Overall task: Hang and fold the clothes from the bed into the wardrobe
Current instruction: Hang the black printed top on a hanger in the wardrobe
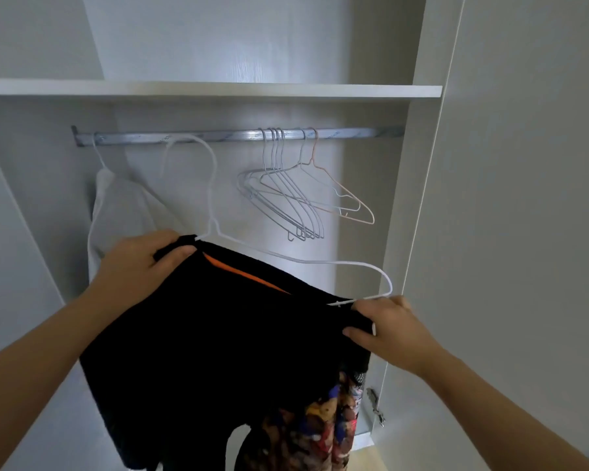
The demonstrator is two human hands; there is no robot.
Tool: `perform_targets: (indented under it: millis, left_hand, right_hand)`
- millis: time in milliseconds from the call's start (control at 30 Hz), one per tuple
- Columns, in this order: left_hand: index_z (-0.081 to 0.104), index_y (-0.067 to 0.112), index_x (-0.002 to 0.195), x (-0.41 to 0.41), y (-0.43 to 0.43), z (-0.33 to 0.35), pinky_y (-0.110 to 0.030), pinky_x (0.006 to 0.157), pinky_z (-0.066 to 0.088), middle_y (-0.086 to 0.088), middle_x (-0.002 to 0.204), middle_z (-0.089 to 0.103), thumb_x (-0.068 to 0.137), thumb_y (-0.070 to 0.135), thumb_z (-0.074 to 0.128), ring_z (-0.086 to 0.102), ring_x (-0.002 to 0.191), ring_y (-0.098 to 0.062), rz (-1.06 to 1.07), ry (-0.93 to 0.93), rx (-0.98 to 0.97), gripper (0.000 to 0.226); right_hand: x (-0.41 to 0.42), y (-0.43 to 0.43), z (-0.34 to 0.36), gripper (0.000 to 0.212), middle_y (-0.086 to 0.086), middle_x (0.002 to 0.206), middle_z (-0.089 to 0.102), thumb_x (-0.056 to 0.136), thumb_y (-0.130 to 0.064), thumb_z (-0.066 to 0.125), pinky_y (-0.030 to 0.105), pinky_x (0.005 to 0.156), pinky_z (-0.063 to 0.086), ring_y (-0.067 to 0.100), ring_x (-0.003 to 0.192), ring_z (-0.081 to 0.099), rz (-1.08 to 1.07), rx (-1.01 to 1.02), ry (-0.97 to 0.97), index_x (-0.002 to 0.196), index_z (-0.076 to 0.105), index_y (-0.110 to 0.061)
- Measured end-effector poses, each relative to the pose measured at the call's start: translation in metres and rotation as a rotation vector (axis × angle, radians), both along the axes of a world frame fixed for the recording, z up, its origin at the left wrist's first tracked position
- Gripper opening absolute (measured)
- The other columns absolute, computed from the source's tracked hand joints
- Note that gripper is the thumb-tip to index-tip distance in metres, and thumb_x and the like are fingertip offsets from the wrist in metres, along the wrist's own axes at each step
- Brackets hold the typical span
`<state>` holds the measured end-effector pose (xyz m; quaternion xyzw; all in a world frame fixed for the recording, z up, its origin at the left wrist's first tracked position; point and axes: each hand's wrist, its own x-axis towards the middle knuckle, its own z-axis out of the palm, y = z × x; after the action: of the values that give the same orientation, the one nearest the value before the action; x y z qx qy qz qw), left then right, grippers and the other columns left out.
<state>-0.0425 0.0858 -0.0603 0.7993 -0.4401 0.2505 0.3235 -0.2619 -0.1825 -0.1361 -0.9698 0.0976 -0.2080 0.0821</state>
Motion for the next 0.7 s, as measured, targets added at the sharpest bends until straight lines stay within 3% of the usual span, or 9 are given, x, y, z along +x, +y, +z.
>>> perform_targets:
  millis: [67,133,233,300,367,433,500,567,700]
  left_hand:
    - [0.067,0.010,0.082,-0.001,0.010,0.000,-0.011,0.054,0.035,0.013,0.055,0.051,0.088,0.021,0.063,0.057,0.052,-0.014,0.020,-0.085,0.013,0.014]
    - [0.066,0.006,0.079,-0.003,0.019,0.001,-0.011,0.051,0.032,0.001,0.053,0.055,0.087,0.035,0.052,0.056,0.048,-0.020,0.014,-0.193,0.025,0.033]
    - [0.066,0.003,0.077,-0.004,0.034,0.001,-0.022,0.044,0.038,-0.008,0.056,0.062,0.089,0.051,0.036,0.062,0.049,-0.025,0.000,-0.263,0.089,0.058]
    - [0.067,0.004,0.074,-0.005,0.038,-0.004,-0.030,0.045,0.047,-0.008,0.057,0.064,0.093,0.058,0.022,0.064,0.049,-0.024,-0.019,-0.328,0.182,0.073]
    - [0.068,0.005,0.074,-0.008,0.037,-0.010,-0.031,0.047,0.050,-0.007,0.058,0.065,0.092,0.059,0.022,0.064,0.050,-0.023,-0.025,-0.353,0.236,0.073]
    - [0.070,0.007,0.080,-0.012,0.031,-0.017,-0.030,0.053,0.049,-0.007,0.064,0.068,0.084,0.065,0.024,0.066,0.057,-0.024,0.029,-0.254,0.236,0.074]
    - [0.070,0.014,0.097,-0.015,0.020,-0.022,-0.032,0.066,0.050,-0.005,0.080,0.072,0.075,0.067,0.020,0.068,0.076,-0.025,0.069,-0.099,0.203,0.076]
    - [0.066,0.020,0.108,-0.023,0.004,-0.028,-0.036,0.075,0.049,-0.002,0.092,0.072,0.072,0.069,0.017,0.066,0.088,-0.024,0.055,-0.025,0.212,0.078]
    - [0.064,0.033,0.107,-0.042,-0.024,-0.031,-0.033,0.073,0.049,0.008,0.088,0.070,0.079,0.061,0.030,0.064,0.085,-0.016,0.012,0.095,0.122,0.053]
  right_hand:
    - [0.000,-0.002,0.005,0.021,-0.012,0.084,0.059,0.087,-0.043,0.055,0.022,0.084,0.014,0.009,0.090,0.056,-0.022,-0.073,-0.041,0.094,0.058,-0.023]
    - [0.003,-0.004,0.010,0.024,-0.011,0.087,0.063,0.086,-0.043,0.058,0.025,0.091,0.011,0.011,0.093,0.057,-0.043,-0.155,-0.065,0.096,0.062,-0.021]
    - [0.001,-0.011,0.019,0.029,-0.002,0.076,0.066,0.083,-0.041,0.064,0.044,0.103,0.016,0.018,0.076,0.062,-0.008,-0.173,-0.204,0.087,0.068,-0.013]
    - [0.002,-0.015,0.030,0.054,-0.007,0.060,0.058,0.090,-0.056,0.041,0.037,0.097,0.019,0.011,0.058,0.053,0.027,-0.163,-0.324,0.075,0.069,-0.012]
    - [0.008,-0.014,0.039,0.074,-0.011,0.054,0.046,0.087,-0.067,0.023,0.029,0.086,0.023,0.011,0.054,0.045,0.049,-0.099,-0.329,0.064,0.065,-0.011]
    - [0.014,-0.009,0.046,0.067,-0.007,0.050,0.038,0.086,-0.060,0.038,0.027,0.072,0.031,0.018,0.047,0.043,0.083,-0.054,-0.349,0.054,0.058,-0.005]
    - [0.022,0.002,0.048,0.058,-0.003,0.052,0.038,0.083,-0.051,0.056,0.022,0.056,0.030,0.023,0.048,0.045,0.095,-0.017,-0.387,0.054,0.056,0.000]
    - [0.034,0.018,0.047,0.050,-0.001,0.058,0.042,0.080,-0.046,0.060,0.023,0.054,0.029,0.020,0.055,0.044,0.100,0.062,-0.387,0.060,0.059,0.000]
    - [0.049,0.045,0.044,0.034,-0.014,0.060,0.032,0.073,-0.035,0.066,0.007,0.056,0.032,0.010,0.060,0.037,0.187,0.083,-0.462,0.059,0.053,-0.007]
